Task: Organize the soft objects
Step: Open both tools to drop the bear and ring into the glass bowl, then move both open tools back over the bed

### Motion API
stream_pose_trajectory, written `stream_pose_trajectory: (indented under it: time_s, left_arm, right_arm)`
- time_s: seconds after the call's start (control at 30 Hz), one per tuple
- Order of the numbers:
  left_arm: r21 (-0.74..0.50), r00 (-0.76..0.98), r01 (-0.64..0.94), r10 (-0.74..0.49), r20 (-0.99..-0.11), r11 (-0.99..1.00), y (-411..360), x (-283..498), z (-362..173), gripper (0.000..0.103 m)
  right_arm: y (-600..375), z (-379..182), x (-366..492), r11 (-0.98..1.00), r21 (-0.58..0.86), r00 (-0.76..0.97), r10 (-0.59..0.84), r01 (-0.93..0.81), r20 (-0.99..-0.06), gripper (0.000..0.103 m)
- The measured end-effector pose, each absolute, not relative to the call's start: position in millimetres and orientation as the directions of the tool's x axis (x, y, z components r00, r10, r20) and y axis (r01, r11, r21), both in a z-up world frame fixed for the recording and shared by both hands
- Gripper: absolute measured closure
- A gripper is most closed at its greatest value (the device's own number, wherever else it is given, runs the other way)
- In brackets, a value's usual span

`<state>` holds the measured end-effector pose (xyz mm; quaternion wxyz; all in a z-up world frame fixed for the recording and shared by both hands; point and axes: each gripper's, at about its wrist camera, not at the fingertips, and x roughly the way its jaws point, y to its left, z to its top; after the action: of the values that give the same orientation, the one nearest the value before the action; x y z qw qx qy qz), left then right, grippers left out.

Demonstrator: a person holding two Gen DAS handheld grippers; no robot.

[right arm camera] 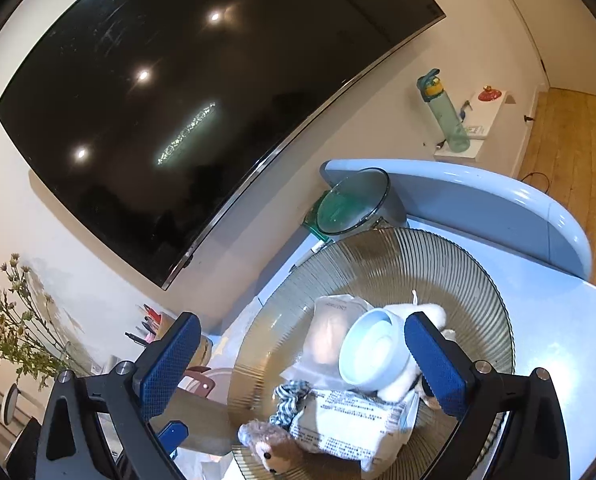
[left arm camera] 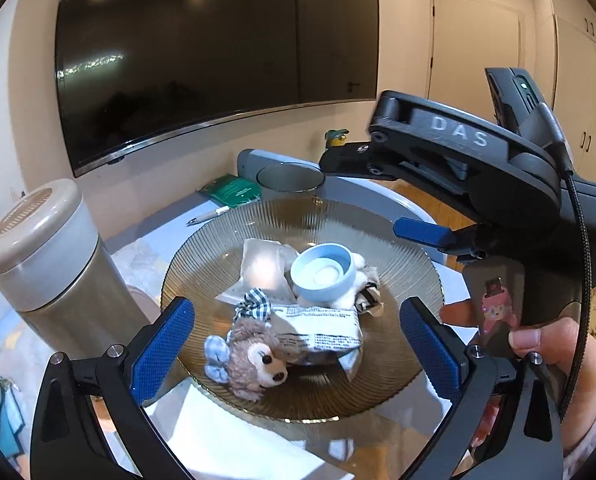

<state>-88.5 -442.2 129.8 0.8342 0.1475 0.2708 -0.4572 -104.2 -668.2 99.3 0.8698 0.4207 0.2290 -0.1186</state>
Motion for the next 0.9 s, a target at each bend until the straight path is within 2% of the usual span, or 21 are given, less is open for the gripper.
stream_pose_trajectory:
  time_s: [0.37,0.9]
  left_arm:
    - [0.004,0.451,0.833,-0.675,-0.584,0.553,-412,-93,140,0.001]
    - [-0.016,0.493,0.781,-0.633,-0.597,0.624,-304,-66,152,0.001]
  right_arm:
    - [-637,112,-115,0.628,0.653,0.85,-0.027,0.424,-0.527,0.001]
    - [-541,145,-124,0.724,0.578,0.847,-0.017,0.376,-0.531,0.001]
